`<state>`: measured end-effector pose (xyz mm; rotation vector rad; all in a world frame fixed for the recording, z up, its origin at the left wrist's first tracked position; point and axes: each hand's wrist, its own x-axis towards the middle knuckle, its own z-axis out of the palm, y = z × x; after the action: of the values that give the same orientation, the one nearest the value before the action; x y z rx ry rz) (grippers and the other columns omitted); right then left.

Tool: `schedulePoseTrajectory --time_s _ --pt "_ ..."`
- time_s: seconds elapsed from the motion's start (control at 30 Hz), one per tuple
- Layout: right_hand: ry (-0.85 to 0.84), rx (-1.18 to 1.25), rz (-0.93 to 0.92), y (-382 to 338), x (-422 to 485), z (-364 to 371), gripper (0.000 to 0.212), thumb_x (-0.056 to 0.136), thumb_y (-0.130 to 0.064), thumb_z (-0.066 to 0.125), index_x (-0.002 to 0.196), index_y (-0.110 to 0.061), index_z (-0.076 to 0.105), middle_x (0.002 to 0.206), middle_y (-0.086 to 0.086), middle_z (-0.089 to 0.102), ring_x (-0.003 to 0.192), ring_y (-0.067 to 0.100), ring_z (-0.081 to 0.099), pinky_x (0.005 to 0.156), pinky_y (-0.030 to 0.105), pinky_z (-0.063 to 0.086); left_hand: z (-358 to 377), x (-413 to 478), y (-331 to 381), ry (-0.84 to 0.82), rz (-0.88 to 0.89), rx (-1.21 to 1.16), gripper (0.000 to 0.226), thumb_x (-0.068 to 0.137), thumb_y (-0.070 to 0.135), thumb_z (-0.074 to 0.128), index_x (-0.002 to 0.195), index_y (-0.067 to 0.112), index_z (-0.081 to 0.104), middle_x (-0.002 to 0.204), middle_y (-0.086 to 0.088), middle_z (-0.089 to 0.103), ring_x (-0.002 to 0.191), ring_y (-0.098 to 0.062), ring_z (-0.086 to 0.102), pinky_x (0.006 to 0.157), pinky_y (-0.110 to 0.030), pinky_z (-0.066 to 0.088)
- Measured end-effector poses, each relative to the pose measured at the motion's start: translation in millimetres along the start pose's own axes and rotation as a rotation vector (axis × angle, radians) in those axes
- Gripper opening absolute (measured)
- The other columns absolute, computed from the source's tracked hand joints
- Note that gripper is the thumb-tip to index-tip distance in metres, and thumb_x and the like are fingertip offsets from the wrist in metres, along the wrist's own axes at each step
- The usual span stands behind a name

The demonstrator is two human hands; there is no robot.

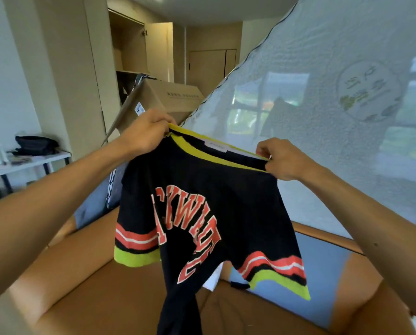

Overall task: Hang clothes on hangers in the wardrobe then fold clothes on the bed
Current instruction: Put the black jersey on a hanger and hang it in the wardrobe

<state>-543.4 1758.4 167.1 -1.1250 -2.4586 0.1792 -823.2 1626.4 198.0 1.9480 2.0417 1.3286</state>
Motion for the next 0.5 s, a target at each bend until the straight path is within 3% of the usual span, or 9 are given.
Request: schedulePoseTrajectory --time_s 0.07,0.17,0.23,0.3,0.37,0.5 --pt "0.054 -0.001 0.013 -6.0 4.6 -1.1 0.032 0.076 0.008 0.053 0.069 -0.023 0.051 0.09 0.01 0.063 0.086 0.032 0.061 0.068 0.032 0.045 -7.0 -2.5 -11.8 -0.023 -0.057 -0.01 0.033 0.098 0.011 0.043 0.083 -0.008 0.066 0.076 -0.015 0.057 0.073 -0.017 0.052 0.074 -0.034 0.038" --pt "0.139 0.099 -0.009 -29.5 13.2 -2.7 0.033 0.072 0.012 0.046 0.062 -0.02 0.049 0.073 0.007 0.056 0.072 0.027 0.055 0.056 0.028 0.039 -10.3 -9.1 -19.9 -0.144 -0.118 0.029 0.033 0.097 0.039 0.058 0.081 0.017 0.076 0.076 -0.001 0.067 0.075 -0.012 0.061 0.07 -0.027 0.043" --pt "0.187 0.206 -0.034 -46.7 17.6 -1.7 0.034 0.072 0.014 0.041 0.062 -0.017 0.05 0.067 0.003 0.051 0.065 0.02 0.05 0.052 0.026 0.037 -9.9 -9.2 -26.2 -0.136 -0.138 0.054 0.032 0.094 0.044 0.064 0.084 0.017 0.077 0.078 -0.008 0.07 0.075 -0.016 0.065 0.07 -0.03 0.047" --pt "0.216 0.288 -0.05 -58.8 20.4 4.2 0.034 0.071 0.015 0.038 0.063 -0.015 0.053 0.066 0.002 0.052 0.062 0.016 0.049 0.052 0.026 0.037 -11.2 -4.9 -37.2 -0.074 -0.176 0.049 0.04 0.096 0.041 0.06 0.089 0.004 0.076 0.081 -0.021 0.066 0.074 -0.025 0.061 0.073 -0.036 0.047" --pt "0.24 0.328 -0.048 -63.6 21.3 14.6 0.035 0.071 0.015 0.036 0.064 -0.015 0.053 0.066 0.002 0.053 0.062 0.015 0.049 0.051 0.024 0.038 -11.9 -4.5 -48.8 -0.065 -0.144 0.086 0.04 0.1 0.032 0.056 0.089 -0.002 0.072 0.076 -0.02 0.059 0.069 -0.025 0.055 0.067 -0.035 0.042" --pt "0.277 0.405 0.016 -54.5 27.8 37.8 0.036 0.073 0.015 0.038 0.063 -0.016 0.054 0.065 0.001 0.052 0.06 0.012 0.048 0.051 0.022 0.037 -3.6 -12.4 -85.3 -0.176 0.086 0.424 0.007 0.084 0.011 0.057 0.08 0.011 0.063 0.072 -0.006 0.06 0.07 -0.027 0.058 0.065 -0.041 0.048"
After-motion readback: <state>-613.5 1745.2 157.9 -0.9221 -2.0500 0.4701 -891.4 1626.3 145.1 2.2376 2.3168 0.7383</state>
